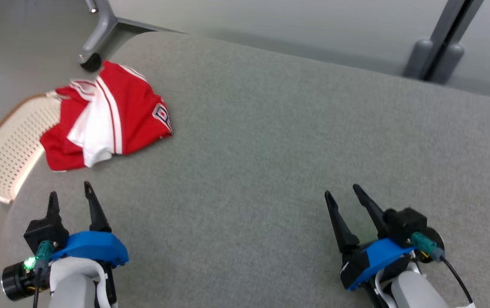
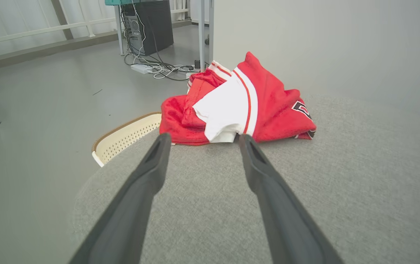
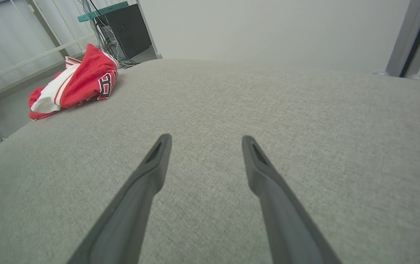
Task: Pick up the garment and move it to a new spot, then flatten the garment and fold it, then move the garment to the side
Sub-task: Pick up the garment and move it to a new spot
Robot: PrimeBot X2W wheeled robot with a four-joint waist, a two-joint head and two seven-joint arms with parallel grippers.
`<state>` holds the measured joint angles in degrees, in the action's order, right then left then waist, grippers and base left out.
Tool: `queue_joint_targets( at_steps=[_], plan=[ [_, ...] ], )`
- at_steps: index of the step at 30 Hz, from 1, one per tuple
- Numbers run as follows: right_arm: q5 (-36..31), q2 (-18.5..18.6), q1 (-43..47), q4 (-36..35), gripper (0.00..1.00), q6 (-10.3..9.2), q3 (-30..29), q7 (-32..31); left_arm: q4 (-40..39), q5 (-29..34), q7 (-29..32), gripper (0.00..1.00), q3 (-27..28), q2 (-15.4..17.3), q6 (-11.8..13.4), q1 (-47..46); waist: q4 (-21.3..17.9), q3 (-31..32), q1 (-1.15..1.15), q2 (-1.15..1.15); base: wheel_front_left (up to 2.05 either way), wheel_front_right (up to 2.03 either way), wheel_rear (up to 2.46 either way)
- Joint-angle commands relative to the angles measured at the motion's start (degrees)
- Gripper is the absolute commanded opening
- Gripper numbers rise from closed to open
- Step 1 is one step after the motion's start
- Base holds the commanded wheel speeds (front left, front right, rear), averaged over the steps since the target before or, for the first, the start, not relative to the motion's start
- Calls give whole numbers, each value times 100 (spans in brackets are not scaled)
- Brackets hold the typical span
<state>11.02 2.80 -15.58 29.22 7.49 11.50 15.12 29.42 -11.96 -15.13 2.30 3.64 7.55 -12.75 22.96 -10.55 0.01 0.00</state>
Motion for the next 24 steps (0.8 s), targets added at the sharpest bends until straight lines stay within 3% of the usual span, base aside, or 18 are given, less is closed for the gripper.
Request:
queue_joint_targets(
  at_steps=[1,14,21,22,23,24],
  plan=[
    [-68,24,-103,-66,100,1,48,3,105,84,-1,100,83,67,-4,-293,-73,-122,-1,0,0,0,0],
    [11,326,-527,-758,100,1,527,3,1769,277,-1,100,461,676,156,-2140,-853,-1130,-1,0,0,0,0],
    [129,535,-612,-973,100,1,499,2,2984,145,126,100,520,939,57,-2844,-1099,-1422,-1,0,0,0,0],
    [150,576,-577,-982,100,1,427,2,3195,121,103,84,502,949,22,-2998,-1097,-1455,-1,0,0,0,0],
    [159,582,-549,-973,100,1,399,2,3298,108,98,0,485,940,-24,-3043,-1096,-1455,-1,0,0,0,0],
    [163,580,-525,-959,100,1,385,2,3386,111,94,0,462,934,-63,-3075,-1095,-1448,-1,0,0,0,0]
  ],
)
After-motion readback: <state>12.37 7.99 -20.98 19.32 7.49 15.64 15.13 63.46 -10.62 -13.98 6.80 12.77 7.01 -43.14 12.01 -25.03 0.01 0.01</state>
